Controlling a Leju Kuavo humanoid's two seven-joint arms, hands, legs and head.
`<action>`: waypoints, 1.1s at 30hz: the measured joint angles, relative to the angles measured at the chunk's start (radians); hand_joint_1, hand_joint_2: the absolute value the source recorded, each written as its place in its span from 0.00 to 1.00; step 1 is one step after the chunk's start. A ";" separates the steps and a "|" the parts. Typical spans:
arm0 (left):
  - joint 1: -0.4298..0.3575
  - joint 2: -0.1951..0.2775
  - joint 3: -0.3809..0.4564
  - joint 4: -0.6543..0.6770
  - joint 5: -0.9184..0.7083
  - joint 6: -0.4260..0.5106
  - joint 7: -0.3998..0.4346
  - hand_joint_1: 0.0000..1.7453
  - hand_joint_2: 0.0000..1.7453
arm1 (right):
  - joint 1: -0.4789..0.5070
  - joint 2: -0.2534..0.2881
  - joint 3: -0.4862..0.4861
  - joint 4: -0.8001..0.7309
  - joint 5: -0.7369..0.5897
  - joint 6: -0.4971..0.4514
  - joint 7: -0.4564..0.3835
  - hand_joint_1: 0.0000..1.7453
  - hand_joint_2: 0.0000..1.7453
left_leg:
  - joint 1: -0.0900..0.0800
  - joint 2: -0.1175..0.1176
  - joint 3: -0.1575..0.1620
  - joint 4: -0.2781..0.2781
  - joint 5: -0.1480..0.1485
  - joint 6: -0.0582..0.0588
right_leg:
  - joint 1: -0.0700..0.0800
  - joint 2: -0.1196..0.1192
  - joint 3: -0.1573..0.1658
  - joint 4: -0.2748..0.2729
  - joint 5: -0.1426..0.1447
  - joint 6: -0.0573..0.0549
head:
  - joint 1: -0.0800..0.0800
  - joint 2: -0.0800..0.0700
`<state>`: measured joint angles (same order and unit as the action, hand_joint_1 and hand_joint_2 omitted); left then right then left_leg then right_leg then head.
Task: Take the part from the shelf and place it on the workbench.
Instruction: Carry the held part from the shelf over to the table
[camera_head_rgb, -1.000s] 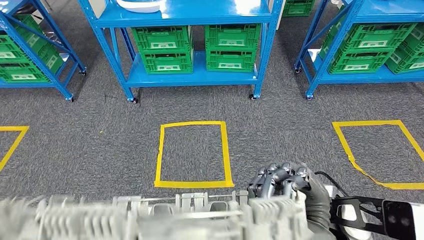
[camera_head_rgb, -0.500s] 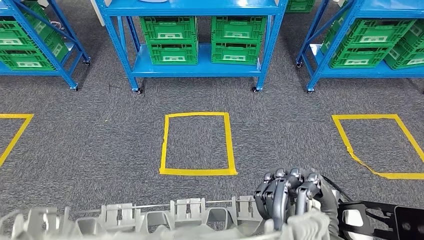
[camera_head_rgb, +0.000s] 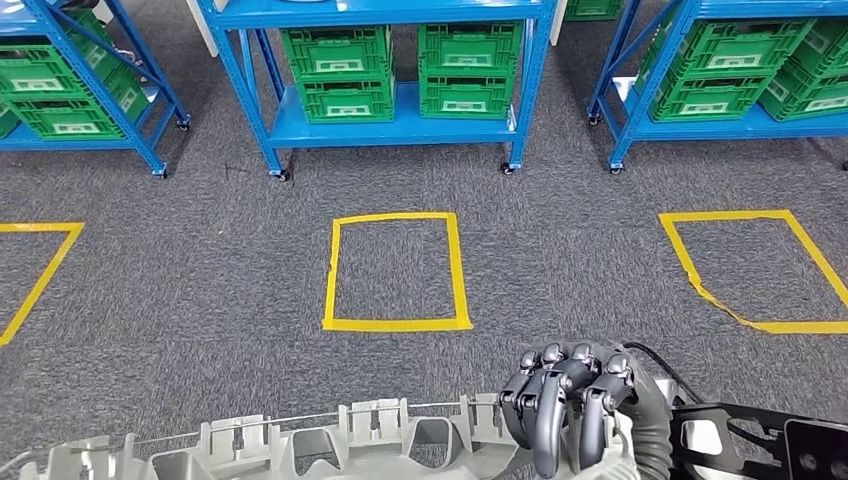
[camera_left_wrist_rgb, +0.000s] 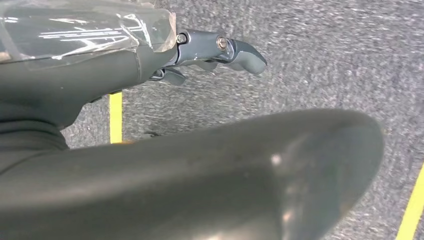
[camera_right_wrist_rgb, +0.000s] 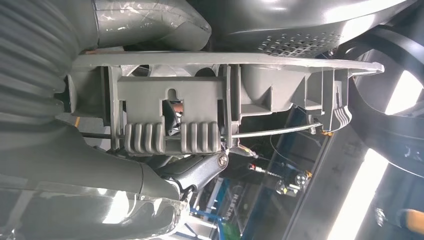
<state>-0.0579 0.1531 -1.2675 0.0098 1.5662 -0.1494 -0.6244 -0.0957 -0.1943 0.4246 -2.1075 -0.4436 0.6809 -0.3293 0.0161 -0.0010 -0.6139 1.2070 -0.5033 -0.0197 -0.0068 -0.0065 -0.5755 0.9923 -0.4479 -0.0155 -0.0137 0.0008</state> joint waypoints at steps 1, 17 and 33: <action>-0.001 0.001 0.000 0.000 0.000 0.000 -0.001 0.00 0.00 | -0.002 0.000 0.000 -0.001 0.002 0.000 0.000 0.86 1.00 | 0.000 -0.001 0.053 -0.071 0.005 0.003 | 0.001 0.001 -0.011 0.004 0.007 0.004 | 0.000 0.000; -0.005 0.009 -0.002 0.000 0.000 -0.002 -0.006 0.00 0.00 | -0.015 0.004 0.003 -0.006 0.005 0.000 0.002 0.86 1.00 | -0.012 0.006 0.090 -0.245 0.042 0.062 | -0.004 0.002 -0.080 0.094 -0.060 0.021 | 0.009 0.000; 0.002 0.007 -0.016 0.000 0.000 -0.004 -0.012 0.00 0.00 | -0.005 0.001 0.003 -0.009 0.006 -0.003 -0.004 0.86 1.00 | -0.006 0.002 -0.004 0.001 0.017 0.007 | 0.001 0.002 0.003 -0.006 0.001 0.000 | 0.007 0.000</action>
<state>-0.0562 0.1603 -1.2832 0.0100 1.5661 -0.1534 -0.6367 -0.1008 -0.1933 0.4273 -2.1166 -0.4372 0.6783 -0.3338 0.0104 0.0008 -0.6175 1.2076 -0.4864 -0.0127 -0.0058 -0.0042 -0.5728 0.9868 -0.4473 -0.0156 -0.0070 0.0008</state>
